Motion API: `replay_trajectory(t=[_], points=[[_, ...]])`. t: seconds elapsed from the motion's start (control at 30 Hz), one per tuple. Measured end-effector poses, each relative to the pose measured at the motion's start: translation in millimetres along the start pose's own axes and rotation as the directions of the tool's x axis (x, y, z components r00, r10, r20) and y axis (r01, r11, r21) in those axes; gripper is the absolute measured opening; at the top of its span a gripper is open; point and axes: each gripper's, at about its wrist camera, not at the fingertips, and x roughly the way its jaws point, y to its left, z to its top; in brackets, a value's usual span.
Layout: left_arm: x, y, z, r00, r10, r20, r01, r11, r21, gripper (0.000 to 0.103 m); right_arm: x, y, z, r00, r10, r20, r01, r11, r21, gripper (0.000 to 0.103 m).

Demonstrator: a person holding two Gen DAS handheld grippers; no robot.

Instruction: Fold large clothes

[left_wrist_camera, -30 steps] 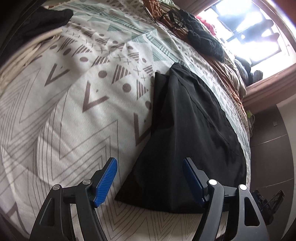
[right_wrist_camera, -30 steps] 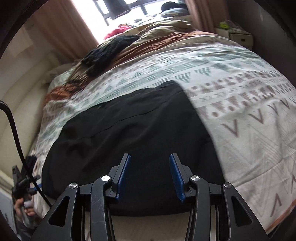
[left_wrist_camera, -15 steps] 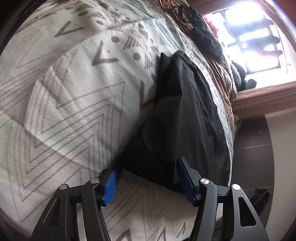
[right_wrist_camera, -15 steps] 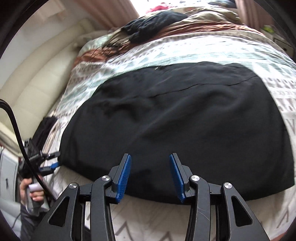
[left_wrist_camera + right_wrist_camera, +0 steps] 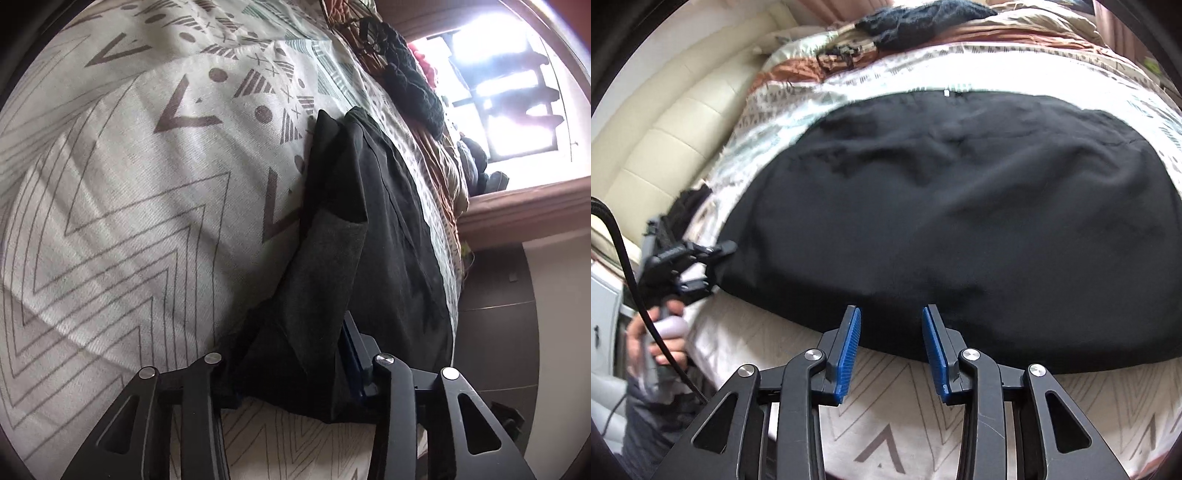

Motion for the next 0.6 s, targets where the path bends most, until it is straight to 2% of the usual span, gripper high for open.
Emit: replay_trajectory(t=[0.07,0.17,0.37,0.6], points=[[-1.4,-0.2,-1.9,1.000,-0.006,0.000,0.006,1.000,-0.004,0.035,11.3,-3.4,3.6,0.999,-0.047,-0.004,0.047,0.999,0.011,0.036],[-2.4,-2.5,-4.7,1.000,-0.007,0.007,0.007,1.000,-0.002,0.032,22.5,-8.2,14.8,0.997,-0.074,-0.011,0.075,0.997,0.021,0.034],[0.0,-3.1,-3.4,1.000,0.000,0.012,0.000,1.000,-0.019,0.032,46.3,-20.8,47.1,0.993,-0.111,-0.028,0.113,0.993,0.045,0.017],[8.7,-8.5,4.7,1.000,0.032,0.001,-0.031,0.999,-0.020,0.032,66.3,-32.8,95.6,0.989,-0.147,-0.022,0.148,0.988,0.055,0.014]])
